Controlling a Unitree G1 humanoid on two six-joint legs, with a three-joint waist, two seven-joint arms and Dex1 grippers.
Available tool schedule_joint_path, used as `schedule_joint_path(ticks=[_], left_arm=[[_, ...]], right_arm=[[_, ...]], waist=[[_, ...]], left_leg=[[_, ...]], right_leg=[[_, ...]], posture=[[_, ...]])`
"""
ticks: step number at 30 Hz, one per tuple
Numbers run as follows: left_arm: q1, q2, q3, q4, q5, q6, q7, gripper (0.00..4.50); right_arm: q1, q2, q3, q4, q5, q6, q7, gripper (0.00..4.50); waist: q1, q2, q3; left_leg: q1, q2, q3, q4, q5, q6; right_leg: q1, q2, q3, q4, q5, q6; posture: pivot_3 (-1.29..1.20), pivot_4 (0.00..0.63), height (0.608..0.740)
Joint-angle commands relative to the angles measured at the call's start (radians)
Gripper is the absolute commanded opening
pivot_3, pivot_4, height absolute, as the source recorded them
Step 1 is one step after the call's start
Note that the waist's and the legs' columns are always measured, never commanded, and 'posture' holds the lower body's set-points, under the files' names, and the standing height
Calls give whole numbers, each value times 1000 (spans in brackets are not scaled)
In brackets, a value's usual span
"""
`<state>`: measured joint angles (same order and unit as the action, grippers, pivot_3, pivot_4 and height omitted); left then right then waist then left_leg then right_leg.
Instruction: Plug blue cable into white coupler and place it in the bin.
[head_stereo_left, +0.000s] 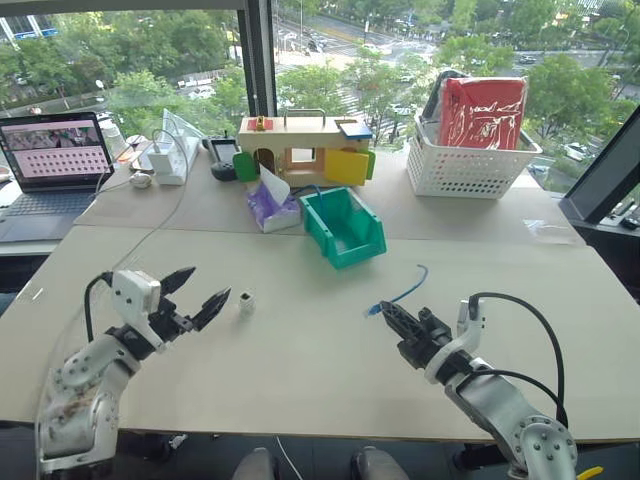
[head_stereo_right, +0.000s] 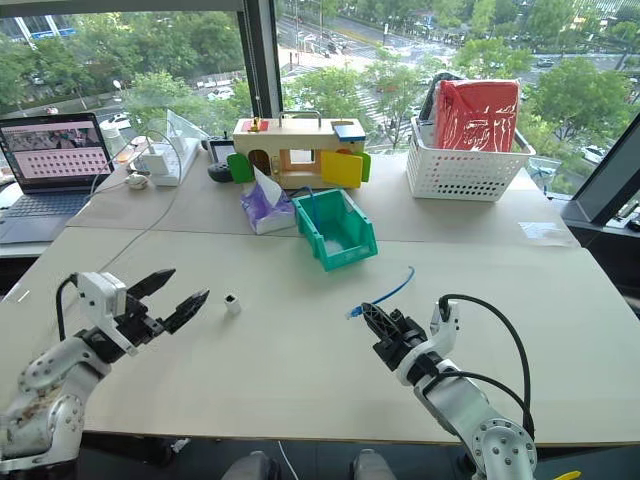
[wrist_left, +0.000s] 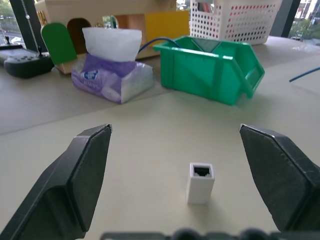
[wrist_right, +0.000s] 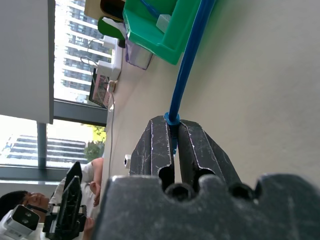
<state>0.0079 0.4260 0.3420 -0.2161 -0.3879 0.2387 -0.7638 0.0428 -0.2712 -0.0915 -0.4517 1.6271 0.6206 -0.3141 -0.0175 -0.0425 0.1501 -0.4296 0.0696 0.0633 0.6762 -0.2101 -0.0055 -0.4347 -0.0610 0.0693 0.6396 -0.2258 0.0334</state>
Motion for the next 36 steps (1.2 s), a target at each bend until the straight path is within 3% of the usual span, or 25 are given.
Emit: schedule_joint_path(ticks=[1, 8, 16, 19, 27, 30, 36], left_arm=[[-1, -26, -48, 56, 48, -119, 23, 4388], [-47, -63, -120, 225, 92, -217, 43, 4388], [-133, -72, -177, 367, 94, -208, 28, 4388], [-161, -61, -207, 414, 121, -225, 15, 3682], [-240, -35, -257, 497, 180, -196, 36, 700], [-327, -44, -307, 473, 211, -97, 73, 612], [-522, -69, -519, 338, 252, 166, -12, 612]], right_arm=[[-11, -8, -18, -35, 13, -2, 0, 0], [5, 0, -31, -62, 0, -24, -12, 0], [24, 12, -37, -92, -22, -49, -22, 0], [29, 14, -36, -101, -30, -54, -23, 0], [38, 28, -42, -113, -51, -83, -29, 0], [31, 28, -60, -116, -75, -99, -32, 0], [-35, 15, -83, -112, -212, -136, -25, 0]], waist=[[2, 0, 0], [1, 0, 0], [4, 0, 0], [6, 1, 0], [7, 3, -2], [10, 3, -2], [6, 3, -2]], left_leg=[[0, 0, 0, 0, 0, 0], [0, 0, 0, 0, 0, 0], [0, 0, 0, 0, 0, 0], [2, 0, 0, 0, 0, 0], [8, 0, -1, 0, 0, 0], [8, -1, -2, 0, 1, 2], [4, -2, -3, 0, 2, 3]], right_leg=[[0, 0, 0, 0, 0, 0], [0, 0, 0, 0, 3, 5], [0, 0, 0, 1, 3, 6], [2, 0, 0, 0, 3, 6], [10, 0, 0, -1, -3, 4], [11, 0, 0, -1, -4, 6], [11, 0, 0, -4, -4, 7]], posture=[[0, 150, 719], [0, 150, 719], [0, 150, 719], [0, 150, 719], [0, 150, 719], [0, 150, 719], [0, 150, 719]])
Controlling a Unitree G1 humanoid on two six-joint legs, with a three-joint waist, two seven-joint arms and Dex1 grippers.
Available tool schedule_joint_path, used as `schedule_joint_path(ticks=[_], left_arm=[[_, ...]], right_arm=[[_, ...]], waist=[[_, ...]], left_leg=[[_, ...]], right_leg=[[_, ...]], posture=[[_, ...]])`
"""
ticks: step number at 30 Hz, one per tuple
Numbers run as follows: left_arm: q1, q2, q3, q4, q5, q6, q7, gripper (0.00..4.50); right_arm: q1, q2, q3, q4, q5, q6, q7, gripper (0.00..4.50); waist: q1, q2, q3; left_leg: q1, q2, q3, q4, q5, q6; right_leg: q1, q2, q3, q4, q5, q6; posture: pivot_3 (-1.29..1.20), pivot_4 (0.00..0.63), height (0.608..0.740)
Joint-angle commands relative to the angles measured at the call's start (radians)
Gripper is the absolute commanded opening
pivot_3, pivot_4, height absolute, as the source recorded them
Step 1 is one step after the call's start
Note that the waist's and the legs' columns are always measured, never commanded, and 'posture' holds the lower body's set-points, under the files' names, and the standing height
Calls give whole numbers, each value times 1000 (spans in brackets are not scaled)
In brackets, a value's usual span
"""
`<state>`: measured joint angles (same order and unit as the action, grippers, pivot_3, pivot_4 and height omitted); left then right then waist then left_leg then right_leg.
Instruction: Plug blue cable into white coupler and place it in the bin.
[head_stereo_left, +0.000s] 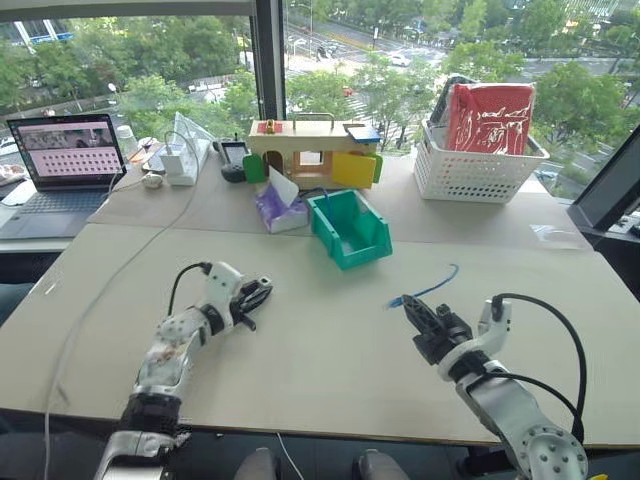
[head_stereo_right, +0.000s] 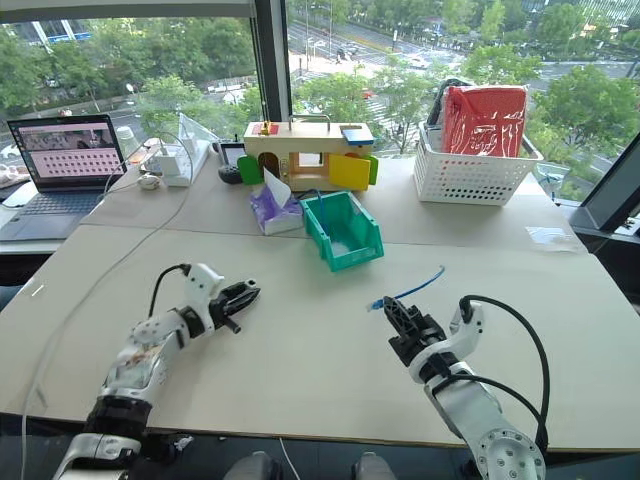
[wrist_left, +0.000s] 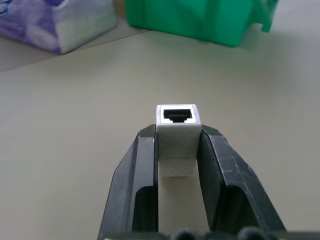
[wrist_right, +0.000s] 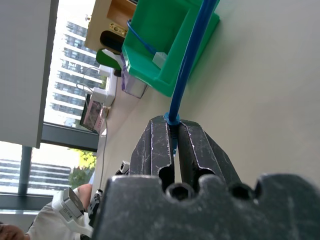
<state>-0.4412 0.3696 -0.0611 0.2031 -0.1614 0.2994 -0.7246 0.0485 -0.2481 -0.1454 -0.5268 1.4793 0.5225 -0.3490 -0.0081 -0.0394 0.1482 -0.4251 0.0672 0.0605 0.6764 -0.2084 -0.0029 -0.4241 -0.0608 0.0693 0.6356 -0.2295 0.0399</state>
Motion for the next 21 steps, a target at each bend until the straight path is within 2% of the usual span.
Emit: schedule_joint_path(ticks=[1, 5, 7, 11, 14, 18, 21], left_arm=[[-97, -15, -173, -100, 55, 141, -65, 612], [-163, -21, -345, -170, 107, 265, -125, 612], [-193, -55, -383, -192, 89, 361, -136, 612], [-219, -111, -391, -209, 76, 491, -101, 612], [-230, -166, -401, -206, 55, 605, -77, 612], [-247, -234, -351, -183, 31, 717, -19, 612], [-244, -249, -351, -196, 13, 773, -5, 612]], right_arm=[[-57, -14, -25, -41, -94, -36, 8, 0], [-99, -27, -4, -57, -185, -19, -16, 0], [-112, -29, 6, -68, -217, -7, -39, 0], [-115, -17, 21, -88, -227, 14, -83, 0], [-86, -27, 64, -108, -173, 80, -131, 0], [-63, -20, 70, -105, -153, 100, -158, 0], [-63, -26, 75, -93, -152, 111, -157, 0]], waist=[[-5, 0, 0], [-17, 0, 0], [-14, 0, 0], [-10, 0, 0], [-10, 0, 0], [-5, 0, 0], [-5, 0, 0]], left_leg=[[-1, 0, 0, -1, 0, 0], [-1, 0, 0, -7, 0, 0], [-1, 0, -1, -10, 0, 0], [-1, 0, -2, -12, 0, 0], [-1, -1, -2, -12, 0, 0], [-1, -2, -3, -12, 0, 0], [-1, -3, -4, -12, 0, 0]], right_leg=[[0, 0, 0, -2, 3, 3], [-1, 1, 0, -7, 7, 2], [-2, 2, 0, -7, 6, 1], [-2, 2, 0, -7, 5, 0], [-1, 2, 0, -7, 5, 1], [0, 2, 0, -7, 5, 1], [0, 1, 0, -8, 3, 3]], posture=[[0, 150, 719], [0, 150, 719], [0, 150, 719], [0, 150, 719], [0, 150, 719], [0, 150, 719], [0, 150, 719]])
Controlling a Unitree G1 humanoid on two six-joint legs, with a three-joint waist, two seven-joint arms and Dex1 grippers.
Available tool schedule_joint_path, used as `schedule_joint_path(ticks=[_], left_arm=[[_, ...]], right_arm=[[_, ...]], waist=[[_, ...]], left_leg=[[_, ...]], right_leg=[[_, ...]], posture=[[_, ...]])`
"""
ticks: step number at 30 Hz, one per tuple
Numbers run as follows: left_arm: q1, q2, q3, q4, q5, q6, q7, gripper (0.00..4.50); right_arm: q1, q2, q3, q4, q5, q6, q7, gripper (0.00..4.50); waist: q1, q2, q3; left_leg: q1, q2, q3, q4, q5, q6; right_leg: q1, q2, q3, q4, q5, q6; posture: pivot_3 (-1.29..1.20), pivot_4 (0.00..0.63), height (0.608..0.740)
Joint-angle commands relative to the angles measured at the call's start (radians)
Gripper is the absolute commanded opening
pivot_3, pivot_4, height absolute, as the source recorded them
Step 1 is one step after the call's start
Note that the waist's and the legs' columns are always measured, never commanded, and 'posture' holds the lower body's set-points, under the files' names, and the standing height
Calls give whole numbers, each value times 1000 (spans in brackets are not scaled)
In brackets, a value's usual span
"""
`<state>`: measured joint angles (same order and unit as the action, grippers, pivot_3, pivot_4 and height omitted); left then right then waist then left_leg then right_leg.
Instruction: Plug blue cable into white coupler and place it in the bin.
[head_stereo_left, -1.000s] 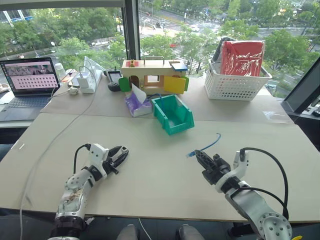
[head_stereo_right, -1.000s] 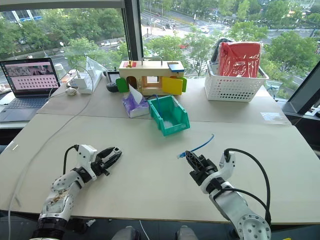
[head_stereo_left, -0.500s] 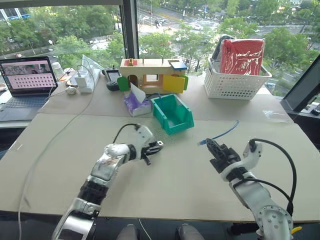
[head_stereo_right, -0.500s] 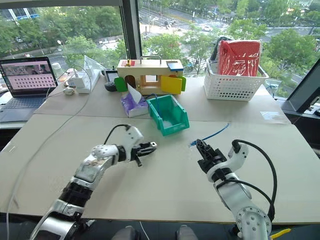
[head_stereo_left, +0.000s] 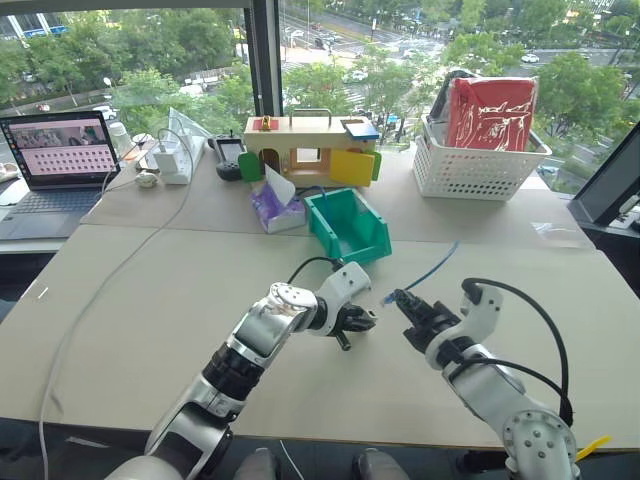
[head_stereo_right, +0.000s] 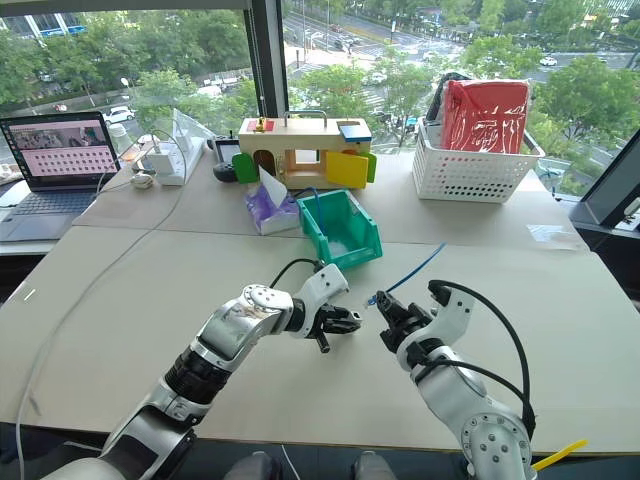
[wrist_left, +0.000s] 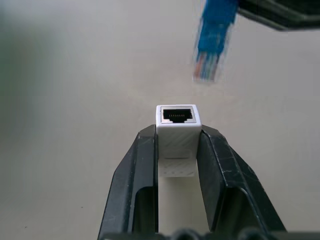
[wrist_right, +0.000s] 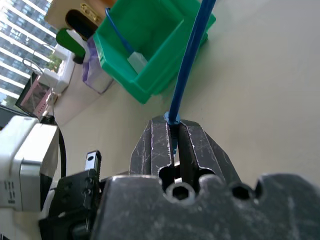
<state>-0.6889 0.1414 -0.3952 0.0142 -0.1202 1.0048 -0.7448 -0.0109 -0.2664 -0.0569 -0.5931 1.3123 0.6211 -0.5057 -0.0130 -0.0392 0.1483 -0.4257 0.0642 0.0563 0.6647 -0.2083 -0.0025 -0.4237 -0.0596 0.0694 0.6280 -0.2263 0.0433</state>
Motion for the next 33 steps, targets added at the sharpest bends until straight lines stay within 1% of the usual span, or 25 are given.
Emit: schedule_joint_path(ticks=[1, 8, 15, 33], left_arm=[[5, -21, -20, -11, -30, 74, 20, 612], [0, -14, -32, -19, -49, 77, 27, 612], [-2, 11, -71, -49, -58, 54, 12, 612], [8, 15, -72, -54, -75, 62, 29, 612]], right_arm=[[-6, -11, -10, -22, 11, 18, 4, 0], [-20, -16, -11, 5, 4, 34, 23, 0], [-43, -3, -7, 65, -27, 40, 74, 0], [10, -2, -37, 33, 0, 83, 49, 0]], waist=[[0, 0, 0], [0, 0, 0], [-1, 0, 0], [-1, 0, 0]], left_leg=[[0, 0, 0, 0, 0, 0], [0, 0, -1, 0, 0, 0], [0, 0, -1, 0, 0, 0], [0, 0, -1, 0, 0, 0]], right_leg=[[0, 0, 0, 0, 0, 1], [0, 0, 0, 0, 0, 0], [0, 0, 0, 0, 0, 0], [0, 0, 0, 0, 0, -1]], posture=[[0, 150, 719], [0, 150, 719], [0, 150, 719], [0, 150, 719]])
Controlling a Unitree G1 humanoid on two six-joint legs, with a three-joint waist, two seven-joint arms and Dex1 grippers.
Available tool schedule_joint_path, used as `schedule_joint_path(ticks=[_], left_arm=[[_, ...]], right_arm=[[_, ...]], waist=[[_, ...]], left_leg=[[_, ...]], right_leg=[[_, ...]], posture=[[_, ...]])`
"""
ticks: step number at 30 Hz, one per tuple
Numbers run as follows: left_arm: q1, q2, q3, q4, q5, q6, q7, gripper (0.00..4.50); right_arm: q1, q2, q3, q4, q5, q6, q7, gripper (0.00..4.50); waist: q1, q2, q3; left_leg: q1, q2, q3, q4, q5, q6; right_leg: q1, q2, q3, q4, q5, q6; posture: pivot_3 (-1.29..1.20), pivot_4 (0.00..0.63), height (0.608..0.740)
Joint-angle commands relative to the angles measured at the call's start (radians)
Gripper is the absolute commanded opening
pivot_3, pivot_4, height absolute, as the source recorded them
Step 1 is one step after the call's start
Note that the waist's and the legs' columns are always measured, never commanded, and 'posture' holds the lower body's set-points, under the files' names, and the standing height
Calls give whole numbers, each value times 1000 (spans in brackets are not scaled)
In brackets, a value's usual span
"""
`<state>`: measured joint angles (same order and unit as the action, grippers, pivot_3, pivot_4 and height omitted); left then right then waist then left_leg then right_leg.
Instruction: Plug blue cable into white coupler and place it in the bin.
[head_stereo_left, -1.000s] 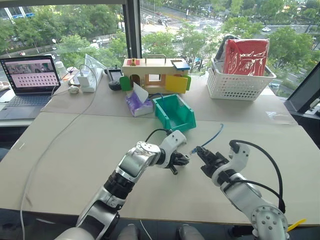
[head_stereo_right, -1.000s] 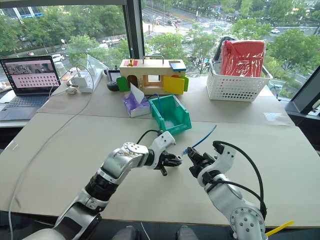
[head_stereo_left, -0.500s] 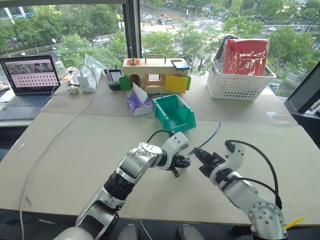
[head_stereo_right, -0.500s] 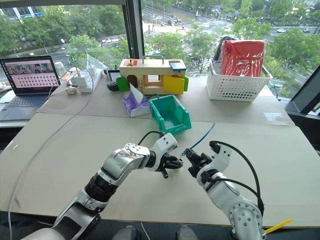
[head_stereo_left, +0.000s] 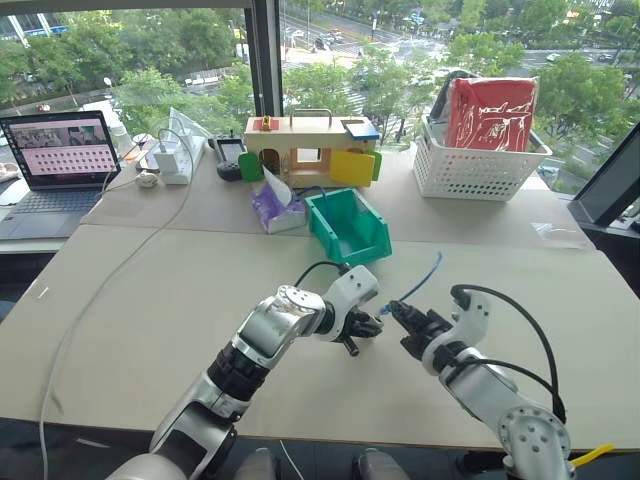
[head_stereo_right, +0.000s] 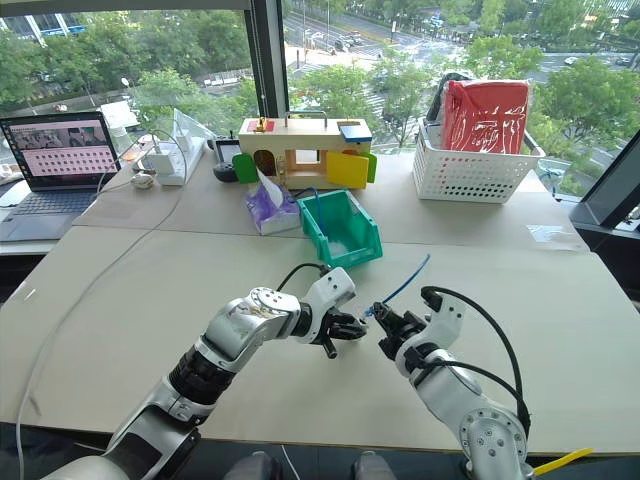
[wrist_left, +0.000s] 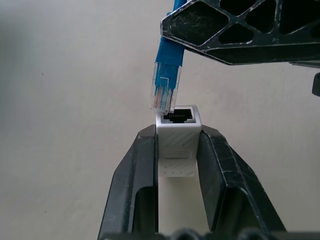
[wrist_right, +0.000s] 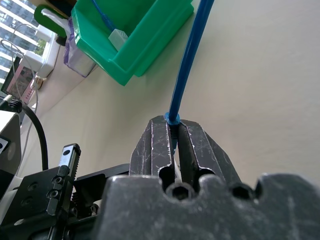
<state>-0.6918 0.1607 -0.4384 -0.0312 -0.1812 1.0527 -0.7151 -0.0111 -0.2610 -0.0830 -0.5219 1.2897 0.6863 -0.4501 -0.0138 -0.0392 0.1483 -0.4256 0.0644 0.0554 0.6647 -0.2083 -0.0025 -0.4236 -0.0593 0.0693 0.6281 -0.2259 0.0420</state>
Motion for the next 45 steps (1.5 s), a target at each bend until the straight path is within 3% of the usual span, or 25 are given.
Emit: schedule_joint_path(ticks=[1, 21, 31, 39, 45], left_arm=[[10, -4, -29, -8, -15, 14, -1, 612], [7, 5, -44, -30, -36, 3, -10, 612], [-7, 32, -81, -53, -26, -6, -12, 612], [-27, -1, -25, -55, -56, 96, 26, 612], [-39, -46, 30, -38, -83, 140, 68, 612]], right_arm=[[11, -12, -11, -38, 24, 23, -8, 0], [42, -54, 2, -42, 86, 70, -22, 0], [9, -138, 76, -87, 10, 143, 14, 0], [-10, -193, 129, -126, -60, 196, 60, 0], [30, -163, 114, -126, -24, 195, 71, 0]], waist=[[0, 0, 0], [0, 0, 0], [-1, 0, 0], [0, 0, 0], [1, -1, -1]], left_leg=[[0, 0, 0, 0, 0, 0], [1, 0, 0, 0, 0, 0], [1, 0, 0, 0, 0, 0], [1, 0, 0, 0, 0, 0], [1, 0, 0, 0, 0, 0]], right_leg=[[0, 0, 0, 0, 0, 0], [0, 0, 0, 0, 0, 0], [0, 0, 0, 0, 0, 0], [0, 0, 0, 0, -1, 1], [1, 0, 0, 0, -1, 1]], posture=[[0, 150, 719], [0, 150, 719], [0, 150, 719], [0, 150, 719], [0, 150, 719]])
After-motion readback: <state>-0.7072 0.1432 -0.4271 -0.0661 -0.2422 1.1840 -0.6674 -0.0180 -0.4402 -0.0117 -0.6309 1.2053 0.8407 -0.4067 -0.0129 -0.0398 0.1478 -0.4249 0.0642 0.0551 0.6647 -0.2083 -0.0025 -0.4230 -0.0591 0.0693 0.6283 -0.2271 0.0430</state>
